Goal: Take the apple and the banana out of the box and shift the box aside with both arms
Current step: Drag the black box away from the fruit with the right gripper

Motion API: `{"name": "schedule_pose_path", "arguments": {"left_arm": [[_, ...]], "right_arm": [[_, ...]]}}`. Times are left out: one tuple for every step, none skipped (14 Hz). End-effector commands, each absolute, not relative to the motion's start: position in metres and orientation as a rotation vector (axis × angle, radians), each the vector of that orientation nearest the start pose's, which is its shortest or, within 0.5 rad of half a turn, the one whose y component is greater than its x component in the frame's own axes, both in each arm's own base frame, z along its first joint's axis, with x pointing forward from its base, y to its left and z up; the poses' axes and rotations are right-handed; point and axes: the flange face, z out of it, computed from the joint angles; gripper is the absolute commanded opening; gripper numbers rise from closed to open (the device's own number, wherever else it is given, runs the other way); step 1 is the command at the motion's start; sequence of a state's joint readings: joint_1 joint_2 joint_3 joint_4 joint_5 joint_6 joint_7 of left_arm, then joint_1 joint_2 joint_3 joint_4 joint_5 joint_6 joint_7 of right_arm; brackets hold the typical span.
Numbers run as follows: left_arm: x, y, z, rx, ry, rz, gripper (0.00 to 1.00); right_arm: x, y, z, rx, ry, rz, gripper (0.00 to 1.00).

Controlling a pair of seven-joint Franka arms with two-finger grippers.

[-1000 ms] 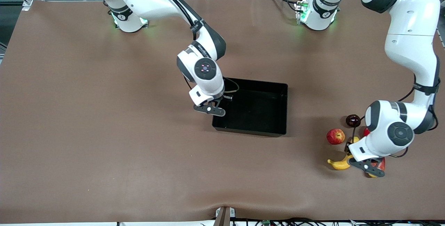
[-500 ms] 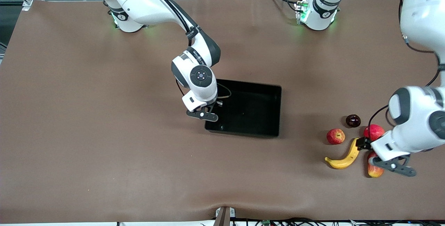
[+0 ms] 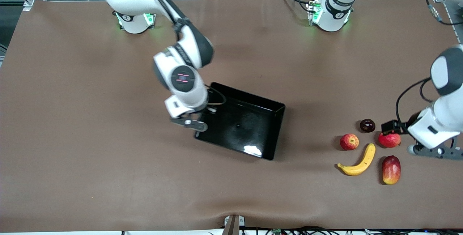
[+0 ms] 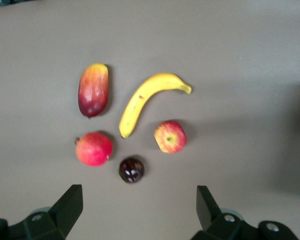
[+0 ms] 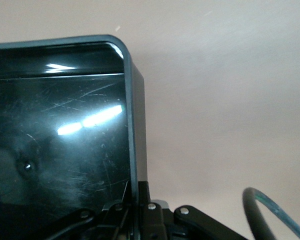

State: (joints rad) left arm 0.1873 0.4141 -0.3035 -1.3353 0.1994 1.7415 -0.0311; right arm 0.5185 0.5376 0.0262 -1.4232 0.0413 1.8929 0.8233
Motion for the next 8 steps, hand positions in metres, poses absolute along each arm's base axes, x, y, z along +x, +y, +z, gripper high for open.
{"name": "schedule_pose_path", "arguments": {"left_arm": [[0.649,-0.046,0.555,-3.057,0.055,-0.059,1.00],[0.639,-0.053,0.571,-3.050,0.027,-0.062,1.00],[0.628,-0.061,0.584,-3.045,0.007,-0.049,1.00],[0.620,-0.069,0.596,-3.041,0.020,-0.056,1.00],[0.616,-0.074,0.605,-3.029,0.054,-0.079,1.00],[0.613,-0.074,0.611,-3.028,0.061,-0.089,1.00],[0.608,-0.077,0.617,-3.038,0.070,-0.089,1.00],[0.604,-0.082,0.619,-3.038,0.083,-0.064,1.00]], "right_arm": [[0.604,0.290,0.430,-3.090,0.405,0.231,0.00],[0.606,0.266,0.432,-3.090,0.425,0.250,0.00],[0.606,0.242,0.429,-3.089,0.459,0.270,0.00],[0.606,0.223,0.427,-3.087,0.469,0.284,0.00],[0.606,0.205,0.426,-3.090,0.471,0.296,0.00],[0.608,0.176,0.427,-3.086,0.456,0.303,0.00],[0.609,0.142,0.429,-3.082,0.400,0.309,0.00],[0.605,0.107,0.427,-3.078,0.326,0.325,0.00]]}}
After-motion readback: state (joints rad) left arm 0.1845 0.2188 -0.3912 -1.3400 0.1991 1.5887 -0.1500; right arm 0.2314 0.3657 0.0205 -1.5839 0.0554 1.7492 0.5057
